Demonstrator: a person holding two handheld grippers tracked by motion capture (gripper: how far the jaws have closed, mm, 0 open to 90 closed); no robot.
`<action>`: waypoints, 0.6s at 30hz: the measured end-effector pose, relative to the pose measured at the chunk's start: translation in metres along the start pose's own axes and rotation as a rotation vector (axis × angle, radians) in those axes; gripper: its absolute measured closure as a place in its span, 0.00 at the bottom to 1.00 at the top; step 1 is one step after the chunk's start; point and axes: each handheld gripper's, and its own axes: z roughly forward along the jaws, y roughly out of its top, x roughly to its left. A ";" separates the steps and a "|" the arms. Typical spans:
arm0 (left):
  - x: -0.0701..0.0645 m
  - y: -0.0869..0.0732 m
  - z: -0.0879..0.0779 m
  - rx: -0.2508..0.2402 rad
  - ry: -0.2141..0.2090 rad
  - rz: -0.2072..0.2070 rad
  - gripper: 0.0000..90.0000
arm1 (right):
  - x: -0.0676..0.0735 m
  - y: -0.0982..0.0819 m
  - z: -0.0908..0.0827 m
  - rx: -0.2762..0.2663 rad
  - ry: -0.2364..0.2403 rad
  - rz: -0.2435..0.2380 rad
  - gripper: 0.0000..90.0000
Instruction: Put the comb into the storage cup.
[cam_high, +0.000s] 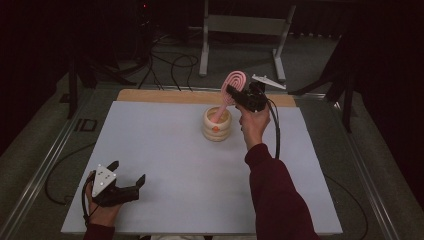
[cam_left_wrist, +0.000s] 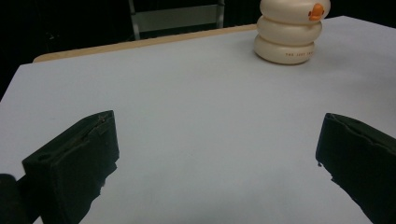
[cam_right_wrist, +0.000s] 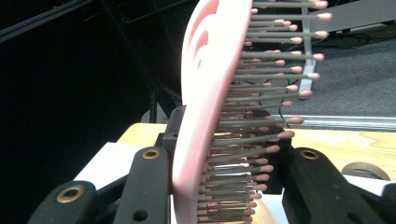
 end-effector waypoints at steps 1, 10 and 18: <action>0.000 0.000 0.000 0.001 0.000 0.000 0.00 | 0.000 0.000 0.000 0.000 -0.002 -0.004 0.71; 0.000 0.000 0.000 0.001 0.001 0.000 0.00 | 0.002 -0.006 0.003 -0.003 -0.014 -0.002 0.71; 0.000 0.000 0.000 0.001 0.001 0.000 0.00 | 0.002 -0.010 0.005 -0.002 -0.019 -0.002 0.71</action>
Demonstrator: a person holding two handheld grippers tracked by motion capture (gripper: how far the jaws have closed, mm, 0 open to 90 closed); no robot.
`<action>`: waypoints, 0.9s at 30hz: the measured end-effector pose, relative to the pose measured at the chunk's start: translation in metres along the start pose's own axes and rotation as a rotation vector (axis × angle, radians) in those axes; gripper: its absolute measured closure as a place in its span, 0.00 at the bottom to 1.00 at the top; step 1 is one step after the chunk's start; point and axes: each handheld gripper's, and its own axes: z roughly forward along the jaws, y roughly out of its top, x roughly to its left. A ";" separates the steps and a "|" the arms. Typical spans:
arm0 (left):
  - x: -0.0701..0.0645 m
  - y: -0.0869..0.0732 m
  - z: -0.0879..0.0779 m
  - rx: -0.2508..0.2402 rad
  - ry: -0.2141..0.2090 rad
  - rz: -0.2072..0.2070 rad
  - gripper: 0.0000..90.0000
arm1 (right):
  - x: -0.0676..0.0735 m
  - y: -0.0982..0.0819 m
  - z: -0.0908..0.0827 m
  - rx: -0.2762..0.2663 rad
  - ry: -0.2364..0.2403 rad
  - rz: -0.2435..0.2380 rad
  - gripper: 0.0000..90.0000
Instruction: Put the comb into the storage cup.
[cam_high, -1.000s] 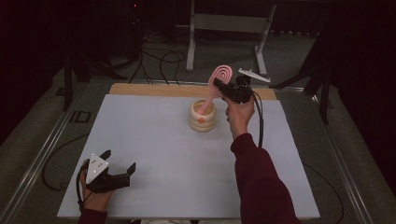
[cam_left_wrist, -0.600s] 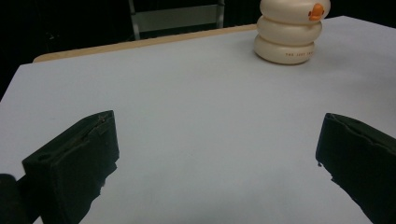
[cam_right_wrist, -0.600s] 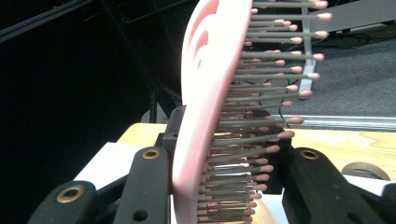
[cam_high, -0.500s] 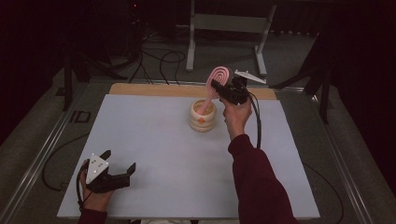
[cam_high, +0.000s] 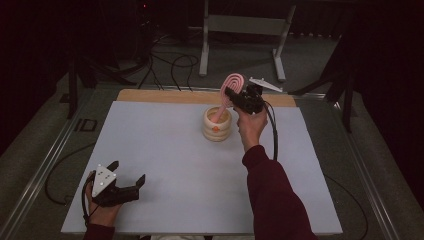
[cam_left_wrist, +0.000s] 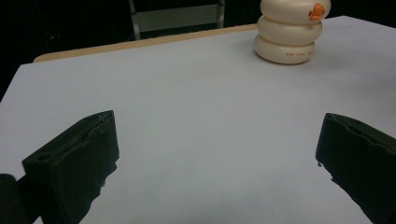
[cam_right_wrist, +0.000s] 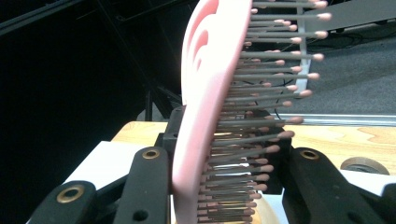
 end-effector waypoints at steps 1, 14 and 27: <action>0.000 0.000 0.000 0.000 0.000 0.000 0.00 | 0.000 0.000 0.000 0.001 0.000 -0.001 0.71; 0.000 0.000 0.000 0.000 0.000 0.000 0.00 | 0.001 -0.008 0.004 0.009 -0.005 0.003 0.71; 0.000 0.000 0.000 -0.001 0.001 0.001 0.00 | 0.003 -0.016 0.007 0.018 -0.009 0.015 0.71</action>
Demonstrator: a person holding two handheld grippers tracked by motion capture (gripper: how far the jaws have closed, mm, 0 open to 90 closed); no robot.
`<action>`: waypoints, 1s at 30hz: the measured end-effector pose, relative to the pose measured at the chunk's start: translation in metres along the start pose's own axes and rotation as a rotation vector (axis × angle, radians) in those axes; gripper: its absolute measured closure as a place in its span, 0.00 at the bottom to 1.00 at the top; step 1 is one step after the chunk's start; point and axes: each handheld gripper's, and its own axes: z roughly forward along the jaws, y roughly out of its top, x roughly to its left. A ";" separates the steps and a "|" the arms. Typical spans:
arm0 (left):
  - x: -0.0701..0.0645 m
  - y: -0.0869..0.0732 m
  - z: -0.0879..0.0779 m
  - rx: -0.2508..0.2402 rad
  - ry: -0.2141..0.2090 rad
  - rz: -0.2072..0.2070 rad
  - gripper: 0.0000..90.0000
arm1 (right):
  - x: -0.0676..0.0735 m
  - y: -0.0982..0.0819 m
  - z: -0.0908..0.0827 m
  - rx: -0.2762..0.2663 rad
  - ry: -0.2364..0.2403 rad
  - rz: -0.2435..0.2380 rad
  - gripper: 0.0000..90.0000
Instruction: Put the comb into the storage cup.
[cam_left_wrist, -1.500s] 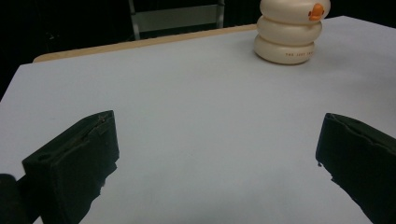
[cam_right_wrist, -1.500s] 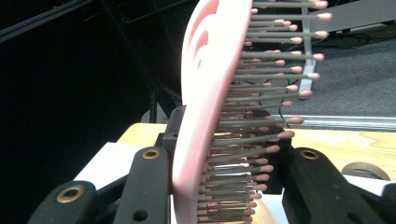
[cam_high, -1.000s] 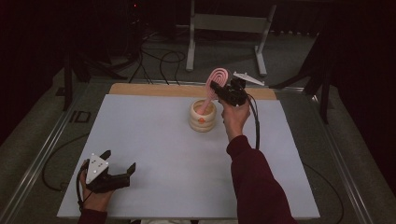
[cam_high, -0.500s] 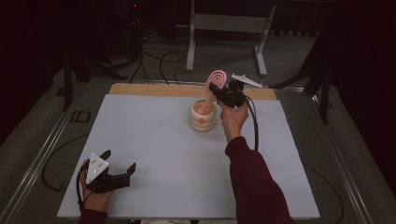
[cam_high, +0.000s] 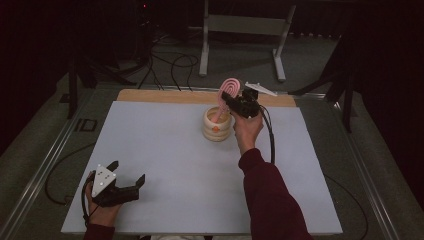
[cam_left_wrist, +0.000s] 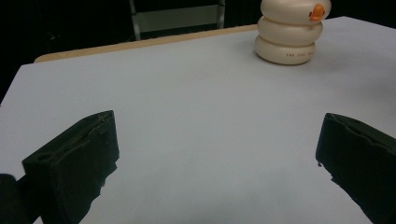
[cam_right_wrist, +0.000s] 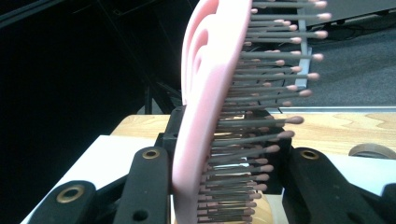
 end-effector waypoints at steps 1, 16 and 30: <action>0.000 0.000 0.000 0.000 0.000 0.000 0.00 | 0.000 -0.001 0.000 0.000 0.001 0.000 0.71; 0.000 0.000 0.000 0.000 0.000 0.000 0.00 | -0.003 -0.005 0.001 -0.010 -0.015 0.019 0.71; 0.001 0.000 0.000 0.000 0.000 0.000 0.00 | -0.003 -0.010 0.005 -0.007 -0.031 0.018 0.71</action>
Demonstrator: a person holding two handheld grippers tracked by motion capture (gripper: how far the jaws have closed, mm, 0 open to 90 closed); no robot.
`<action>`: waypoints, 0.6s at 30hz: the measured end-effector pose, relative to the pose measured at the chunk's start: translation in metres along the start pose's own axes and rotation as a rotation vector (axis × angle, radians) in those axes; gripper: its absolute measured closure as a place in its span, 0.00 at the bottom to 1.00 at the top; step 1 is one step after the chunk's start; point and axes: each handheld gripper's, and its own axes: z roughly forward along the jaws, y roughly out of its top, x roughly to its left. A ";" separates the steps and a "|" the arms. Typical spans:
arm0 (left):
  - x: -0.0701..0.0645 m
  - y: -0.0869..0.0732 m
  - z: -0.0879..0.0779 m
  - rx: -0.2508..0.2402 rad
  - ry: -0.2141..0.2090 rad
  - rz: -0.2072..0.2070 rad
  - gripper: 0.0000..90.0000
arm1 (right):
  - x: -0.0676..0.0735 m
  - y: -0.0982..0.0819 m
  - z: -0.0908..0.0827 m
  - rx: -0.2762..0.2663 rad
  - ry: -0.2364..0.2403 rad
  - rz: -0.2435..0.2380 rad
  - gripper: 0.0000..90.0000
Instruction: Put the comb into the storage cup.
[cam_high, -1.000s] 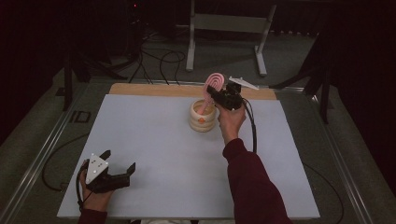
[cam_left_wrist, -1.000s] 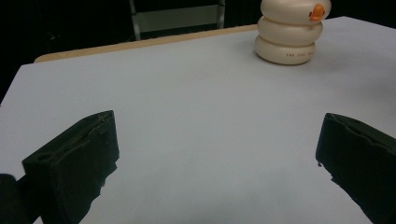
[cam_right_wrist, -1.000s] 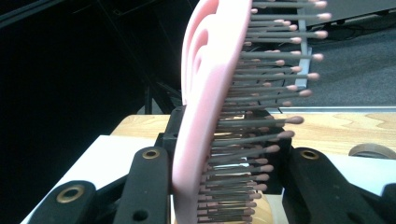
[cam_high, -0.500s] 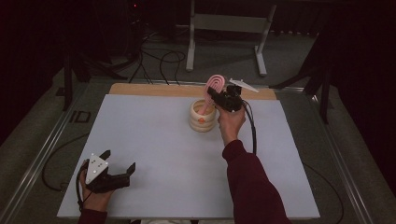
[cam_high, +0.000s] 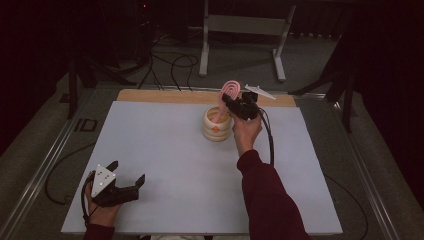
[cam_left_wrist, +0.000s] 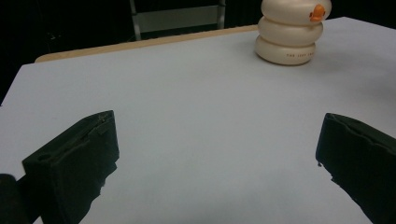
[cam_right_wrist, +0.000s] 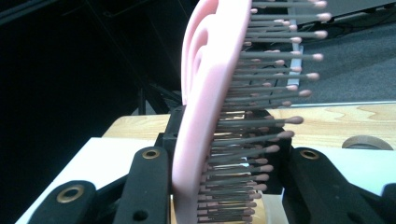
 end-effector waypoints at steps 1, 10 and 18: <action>0.000 0.000 0.000 0.000 0.001 0.000 0.00 | 0.000 -0.002 0.001 0.002 0.001 0.002 0.71; 0.000 0.000 0.000 0.000 0.000 -0.001 0.00 | 0.000 -0.006 0.003 0.009 0.001 0.006 0.71; 0.000 0.000 0.000 -0.001 0.000 -0.002 0.00 | 0.000 -0.010 0.006 0.013 0.000 0.012 0.71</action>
